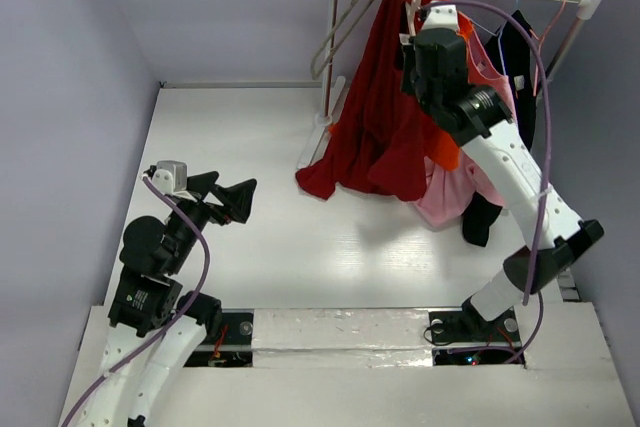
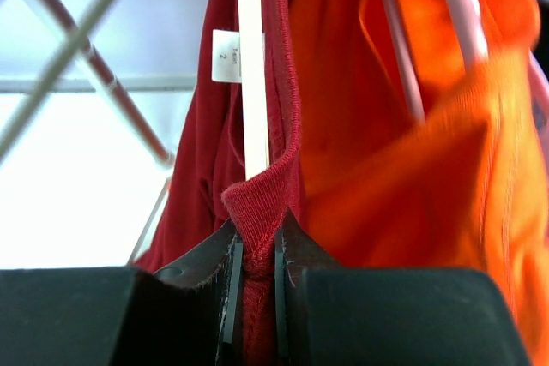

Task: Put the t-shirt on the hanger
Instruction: Place the hanger at the clothesline.

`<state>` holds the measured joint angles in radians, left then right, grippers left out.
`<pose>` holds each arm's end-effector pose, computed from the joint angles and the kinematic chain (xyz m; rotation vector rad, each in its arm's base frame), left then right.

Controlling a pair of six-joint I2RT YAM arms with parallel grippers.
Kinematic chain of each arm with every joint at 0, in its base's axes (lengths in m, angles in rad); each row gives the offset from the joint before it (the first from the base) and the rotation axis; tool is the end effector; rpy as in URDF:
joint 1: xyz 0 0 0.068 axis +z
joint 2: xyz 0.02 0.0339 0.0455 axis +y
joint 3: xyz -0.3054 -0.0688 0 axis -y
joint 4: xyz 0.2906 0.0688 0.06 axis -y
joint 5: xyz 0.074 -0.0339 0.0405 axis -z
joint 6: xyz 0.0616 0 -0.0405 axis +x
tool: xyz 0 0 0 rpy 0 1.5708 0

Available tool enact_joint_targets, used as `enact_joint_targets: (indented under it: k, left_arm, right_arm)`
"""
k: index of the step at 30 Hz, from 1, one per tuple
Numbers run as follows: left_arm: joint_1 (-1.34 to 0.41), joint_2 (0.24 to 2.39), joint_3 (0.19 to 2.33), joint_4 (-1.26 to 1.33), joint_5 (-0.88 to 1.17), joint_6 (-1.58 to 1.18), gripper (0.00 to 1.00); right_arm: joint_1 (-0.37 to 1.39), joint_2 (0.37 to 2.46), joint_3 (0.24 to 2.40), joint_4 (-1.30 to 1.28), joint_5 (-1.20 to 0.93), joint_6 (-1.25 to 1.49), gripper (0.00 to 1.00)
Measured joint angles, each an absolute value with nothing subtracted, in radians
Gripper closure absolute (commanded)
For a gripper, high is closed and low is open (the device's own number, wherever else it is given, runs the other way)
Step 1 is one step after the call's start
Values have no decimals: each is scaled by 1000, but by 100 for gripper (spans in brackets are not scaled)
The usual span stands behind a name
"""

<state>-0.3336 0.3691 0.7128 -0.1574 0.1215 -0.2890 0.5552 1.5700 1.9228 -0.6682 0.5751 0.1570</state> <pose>0.1122 -0.0468 0.4031 0.1347 1.4058 -0.6019 0.3501 0.1777 0.5366 0.0225 1.8342 -0.0435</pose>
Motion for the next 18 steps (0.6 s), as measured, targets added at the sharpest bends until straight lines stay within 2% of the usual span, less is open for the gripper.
enact_joint_targets:
  k: [8,18]
  left_arm:
    - [-333,365,713,-158,128,-285,1]
    - [-332,365,713,-158,131,-285,1]
  right_arm:
    - [533,1723,2130,-673,587,96,100]
    - [474,1789,2153,-672,549,94,100]
